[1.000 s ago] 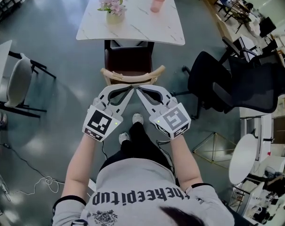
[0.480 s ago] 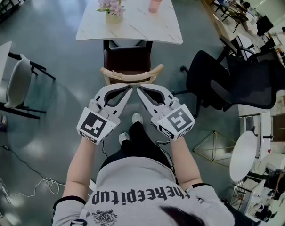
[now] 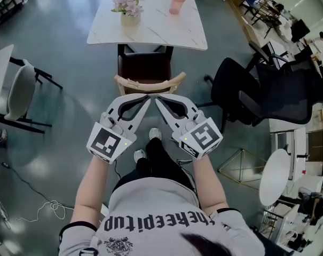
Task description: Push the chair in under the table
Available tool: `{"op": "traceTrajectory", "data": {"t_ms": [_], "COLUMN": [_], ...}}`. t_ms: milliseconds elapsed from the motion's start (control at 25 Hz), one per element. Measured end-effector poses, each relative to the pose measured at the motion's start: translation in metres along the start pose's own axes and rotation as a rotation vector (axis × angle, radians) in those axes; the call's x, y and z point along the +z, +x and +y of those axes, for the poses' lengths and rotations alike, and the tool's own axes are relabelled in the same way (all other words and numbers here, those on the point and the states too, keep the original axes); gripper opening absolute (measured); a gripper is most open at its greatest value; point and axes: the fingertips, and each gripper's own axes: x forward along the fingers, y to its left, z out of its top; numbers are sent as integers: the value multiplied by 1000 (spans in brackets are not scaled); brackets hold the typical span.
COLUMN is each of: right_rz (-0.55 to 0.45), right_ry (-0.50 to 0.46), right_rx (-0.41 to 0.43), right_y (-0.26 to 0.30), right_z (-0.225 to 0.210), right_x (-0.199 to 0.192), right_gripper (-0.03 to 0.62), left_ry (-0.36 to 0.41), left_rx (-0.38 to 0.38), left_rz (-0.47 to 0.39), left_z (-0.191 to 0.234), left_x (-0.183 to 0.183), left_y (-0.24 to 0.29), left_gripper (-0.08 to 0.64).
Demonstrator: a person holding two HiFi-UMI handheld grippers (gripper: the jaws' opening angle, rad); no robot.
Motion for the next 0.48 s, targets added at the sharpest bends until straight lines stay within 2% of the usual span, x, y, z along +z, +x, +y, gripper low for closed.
{"op": "traceTrajectory", "data": {"t_ms": [480], "right_rz": [-15], "right_ry": [3], "right_rx": [-7], "right_y": [-3], "right_z": [-2], "right_x": [3], "right_gripper": [11], "left_ry": [7], "left_rx": [13], "left_rz": [-12], "left_z": [2], "left_x": [3], "left_y": [-1], "left_gripper": [15]}}
